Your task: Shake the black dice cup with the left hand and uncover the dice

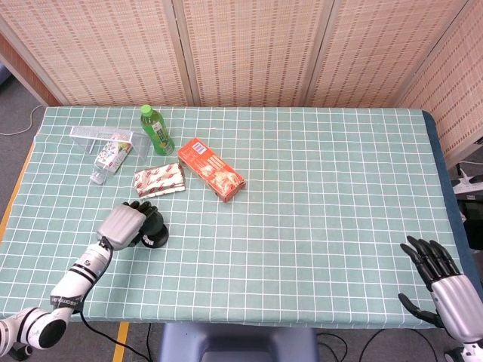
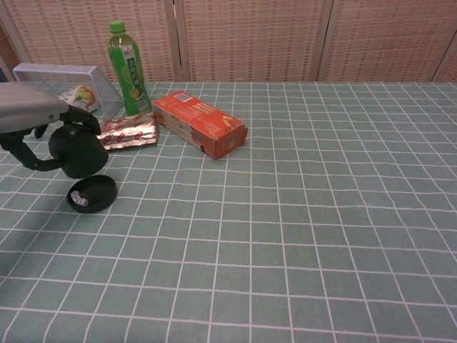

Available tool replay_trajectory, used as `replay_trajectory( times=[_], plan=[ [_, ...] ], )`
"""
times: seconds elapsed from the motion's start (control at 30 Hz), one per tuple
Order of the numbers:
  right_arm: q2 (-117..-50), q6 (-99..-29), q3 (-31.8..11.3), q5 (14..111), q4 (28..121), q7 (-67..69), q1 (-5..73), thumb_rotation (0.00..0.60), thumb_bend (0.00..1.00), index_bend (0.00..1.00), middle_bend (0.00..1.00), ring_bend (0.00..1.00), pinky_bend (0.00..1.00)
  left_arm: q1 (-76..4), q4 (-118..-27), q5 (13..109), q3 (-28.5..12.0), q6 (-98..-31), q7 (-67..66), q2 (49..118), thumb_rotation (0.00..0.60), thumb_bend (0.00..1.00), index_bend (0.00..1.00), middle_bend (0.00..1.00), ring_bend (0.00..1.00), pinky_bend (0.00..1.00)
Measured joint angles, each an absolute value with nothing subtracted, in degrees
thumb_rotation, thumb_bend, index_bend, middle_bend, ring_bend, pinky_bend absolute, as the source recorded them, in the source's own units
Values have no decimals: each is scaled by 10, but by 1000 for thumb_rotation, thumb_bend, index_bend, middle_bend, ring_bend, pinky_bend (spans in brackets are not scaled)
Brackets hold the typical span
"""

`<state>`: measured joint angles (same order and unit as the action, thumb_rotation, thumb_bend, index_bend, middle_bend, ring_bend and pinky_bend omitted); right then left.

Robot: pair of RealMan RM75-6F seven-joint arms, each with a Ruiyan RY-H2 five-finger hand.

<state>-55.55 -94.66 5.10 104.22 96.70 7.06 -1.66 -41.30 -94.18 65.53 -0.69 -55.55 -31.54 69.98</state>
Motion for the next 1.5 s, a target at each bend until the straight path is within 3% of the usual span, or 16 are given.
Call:
replay_trajectory(
  times=[0.13, 0.4, 0.5, 0.57, 0.6, 1.03, 1.23, 1.5],
  plan=[
    [-555, -948, 50, 1040, 967, 72, -17, 600, 196, 0, 0, 0, 0, -409, -906, 613, -9, -543, -314, 706, 600, 401, 457, 444, 430, 522],
    [-559, -939, 52, 1041, 968, 65, -14, 600, 196, 0, 0, 0, 0, -406, -831, 569, 1, -500, -312, 734, 600, 402, 370, 357, 367, 385],
    [-559, -939, 51, 1040, 968, 65, -14, 600, 196, 0, 0, 0, 0, -405, -828, 567, 2, -491, -304, 737, 600, 389, 205, 210, 224, 311],
    [-559, -938, 51, 1040, 968, 65, -14, 600, 196, 0, 0, 0, 0, -405, -829, 561, 3, -483, -300, 734, 600, 384, 33, 39, 57, 234],
    [-559, -938, 51, 1040, 968, 65, -14, 600, 196, 0, 0, 0, 0, -406, -831, 557, 3, -479, -300, 732, 600, 388, 4, 6, 21, 211],
    [-560, -938, 53, 1043, 968, 61, -14, 600, 196, 0, 0, 0, 0, -397, -873, 567, 4, -505, -286, 712, 600, 373, 0, 0, 0, 124],
    [-562, -937, 50, 1038, 966, 53, -15, 600, 196, 0, 0, 0, 0, -333, -893, 709, 17, -623, -155, 710, 600, 371, 0, 0, 0, 78],
    [-569, -928, 50, 1037, 966, 38, -13, 600, 196, 0, 0, 0, 0, -152, -824, 891, 82, -908, 38, 741, 600, 374, 0, 0, 0, 85]
  ],
)
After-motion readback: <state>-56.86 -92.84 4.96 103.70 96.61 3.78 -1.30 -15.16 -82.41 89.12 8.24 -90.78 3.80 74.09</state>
